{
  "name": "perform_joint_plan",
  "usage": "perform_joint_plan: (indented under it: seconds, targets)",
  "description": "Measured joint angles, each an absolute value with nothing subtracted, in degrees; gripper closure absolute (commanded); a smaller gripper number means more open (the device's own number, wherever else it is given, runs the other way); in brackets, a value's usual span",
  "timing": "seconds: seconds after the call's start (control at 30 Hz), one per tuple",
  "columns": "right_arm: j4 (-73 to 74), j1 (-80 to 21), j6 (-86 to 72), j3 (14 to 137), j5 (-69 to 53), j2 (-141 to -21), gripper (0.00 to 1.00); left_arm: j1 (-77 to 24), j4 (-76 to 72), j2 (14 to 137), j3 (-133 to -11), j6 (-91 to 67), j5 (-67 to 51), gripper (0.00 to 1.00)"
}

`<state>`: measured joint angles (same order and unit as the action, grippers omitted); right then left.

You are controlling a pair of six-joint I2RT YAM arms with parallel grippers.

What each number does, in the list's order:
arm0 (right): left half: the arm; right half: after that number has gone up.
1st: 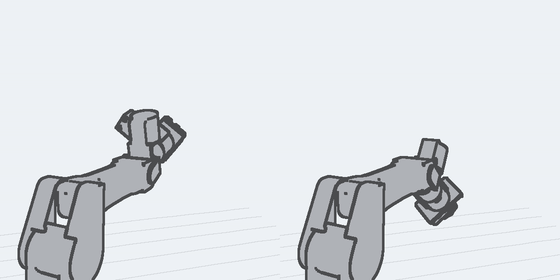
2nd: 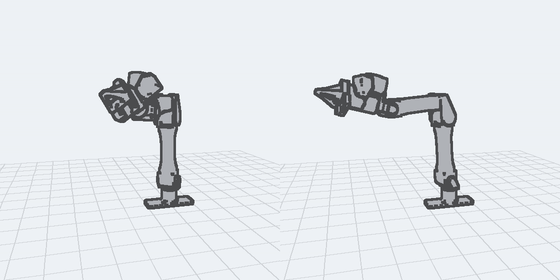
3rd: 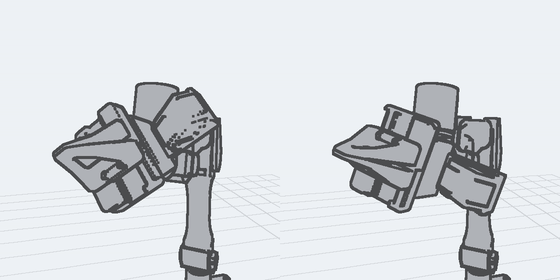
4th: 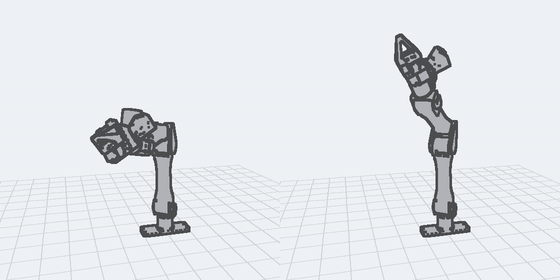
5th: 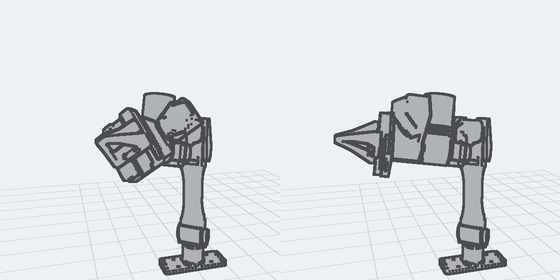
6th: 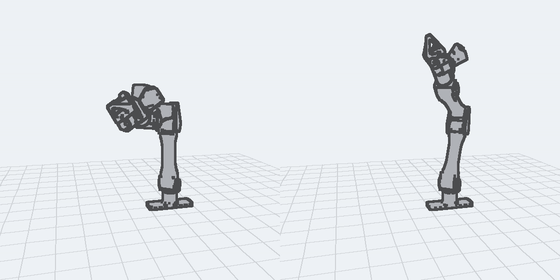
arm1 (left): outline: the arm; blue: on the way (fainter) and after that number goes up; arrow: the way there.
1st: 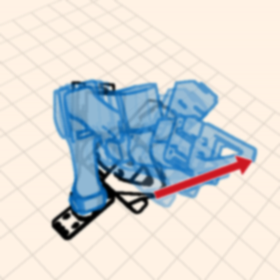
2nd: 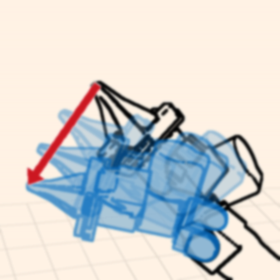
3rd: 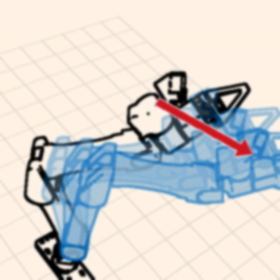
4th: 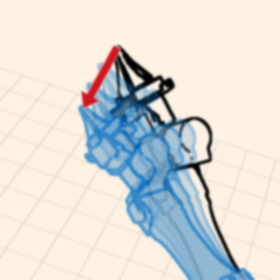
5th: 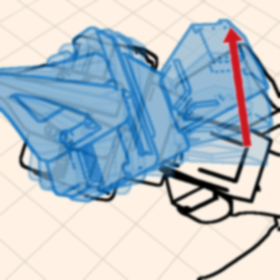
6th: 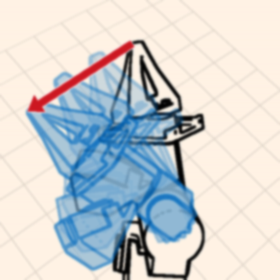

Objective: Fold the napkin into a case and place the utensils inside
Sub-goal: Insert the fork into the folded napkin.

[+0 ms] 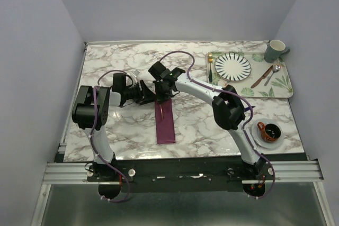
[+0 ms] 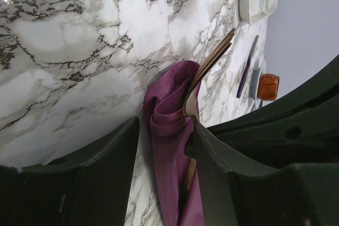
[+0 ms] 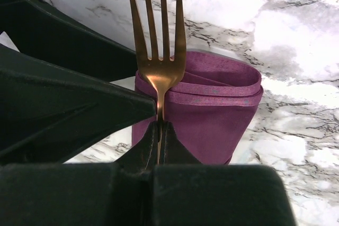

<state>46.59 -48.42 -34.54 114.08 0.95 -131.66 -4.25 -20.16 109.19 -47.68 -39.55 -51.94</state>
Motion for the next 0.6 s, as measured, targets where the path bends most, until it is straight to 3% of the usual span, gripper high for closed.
perform_joint_plan:
  seconds: [0.3,0.43,0.6]
  targets:
    - [46.6,-48.4,-34.6,114.0,0.8,-131.7,0.99,-4.9,-24.1,111.7,-47.5,-43.2,-52.1,0.60]
    - [46.6,-48.4,-34.6,114.0,0.7,-131.7,0.99,-5.0,-26.0,112.9,-47.3,-45.3,-52.1,0.75]
    - [46.7,-48.4,-34.8,114.0,0.7,-131.7,0.99,-5.0,-30.4,114.3,-46.0,-49.3,-51.9,0.83]
